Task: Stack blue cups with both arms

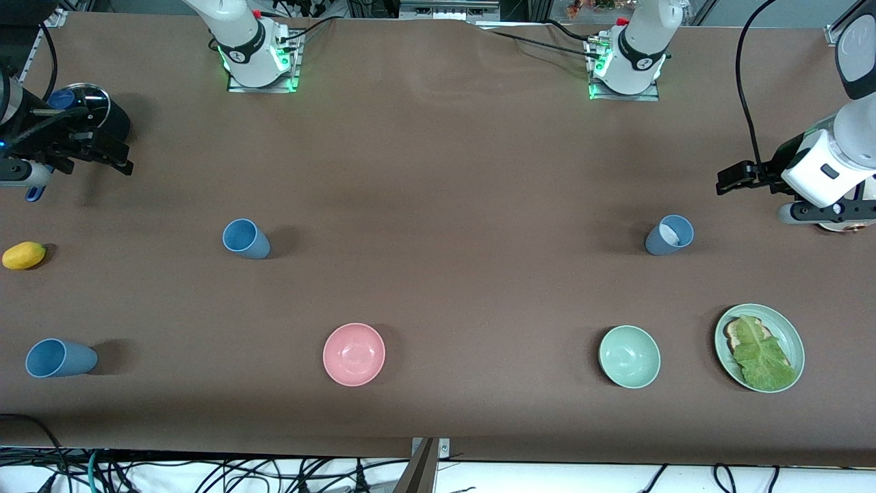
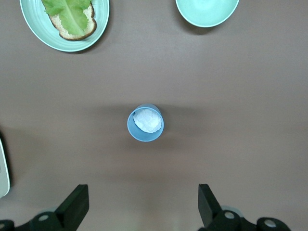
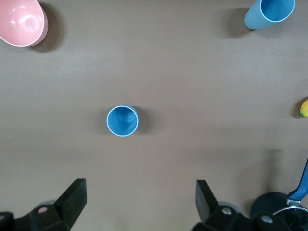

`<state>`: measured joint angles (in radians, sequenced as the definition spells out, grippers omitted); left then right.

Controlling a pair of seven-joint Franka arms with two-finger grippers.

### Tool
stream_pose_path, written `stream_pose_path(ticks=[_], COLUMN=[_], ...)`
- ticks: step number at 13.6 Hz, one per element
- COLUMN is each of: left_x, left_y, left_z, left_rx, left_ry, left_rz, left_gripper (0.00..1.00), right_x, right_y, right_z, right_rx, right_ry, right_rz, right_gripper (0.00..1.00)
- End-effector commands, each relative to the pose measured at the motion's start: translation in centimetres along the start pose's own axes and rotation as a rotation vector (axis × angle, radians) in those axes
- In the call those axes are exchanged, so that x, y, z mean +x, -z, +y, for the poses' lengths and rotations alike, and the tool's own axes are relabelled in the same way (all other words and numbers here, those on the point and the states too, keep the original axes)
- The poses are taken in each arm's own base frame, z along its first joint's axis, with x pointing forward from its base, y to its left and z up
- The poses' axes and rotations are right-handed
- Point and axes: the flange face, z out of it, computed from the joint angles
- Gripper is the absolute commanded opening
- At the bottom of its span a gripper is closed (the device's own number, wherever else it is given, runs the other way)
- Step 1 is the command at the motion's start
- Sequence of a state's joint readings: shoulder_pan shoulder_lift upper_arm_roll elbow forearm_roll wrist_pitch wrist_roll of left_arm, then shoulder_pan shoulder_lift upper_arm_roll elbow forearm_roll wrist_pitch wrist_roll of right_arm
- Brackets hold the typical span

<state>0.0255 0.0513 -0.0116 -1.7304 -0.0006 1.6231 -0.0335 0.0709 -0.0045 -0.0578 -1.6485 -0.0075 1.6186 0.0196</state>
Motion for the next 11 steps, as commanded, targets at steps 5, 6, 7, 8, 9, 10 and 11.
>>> stream_pose_path(ticks=[5, 6, 7, 8, 9, 10, 11], left_x=[0.1, 0.1, 0.1, 0.1, 0.1, 0.1, 0.1], left_y=[-0.18, -0.18, -0.18, -0.18, -0.18, -0.18, -0.18], left_z=[-0.12, -0.12, -0.12, -0.12, -0.12, -0.12, -0.12], left_rx=[-0.022, -0.022, -0.022, -0.022, -0.022, -0.022, -0.022], left_ry=[-0.002, -0.002, -0.002, -0.002, -0.002, -0.002, -0.002], left_rz=[0.003, 0.003, 0.003, 0.003, 0.003, 0.003, 0.003], left_gripper=[1.0, 1.0, 1.0, 1.0, 1.0, 1.0, 1.0], right_x=[0.21, 0.12, 0.01, -0.11, -0.22, -0.33, -0.32], right_y=[0.62, 0.66, 0.56, 0.52, 0.37, 0.2, 0.01], right_z=[-1.05, -1.14, -1.19, -1.37, -1.45, -1.63, -1.71], right_rx=[-0.005, -0.004, 0.001, 0.002, 0.002, 0.003, 0.003], right_ry=[0.029, 0.031, 0.029, 0.034, 0.035, 0.038, 0.04], right_rz=[-0.02, -0.023, -0.03, -0.036, -0.046, -0.05, -0.051], right_gripper=[1.0, 1.0, 1.0, 1.0, 1.0, 1.0, 1.0])
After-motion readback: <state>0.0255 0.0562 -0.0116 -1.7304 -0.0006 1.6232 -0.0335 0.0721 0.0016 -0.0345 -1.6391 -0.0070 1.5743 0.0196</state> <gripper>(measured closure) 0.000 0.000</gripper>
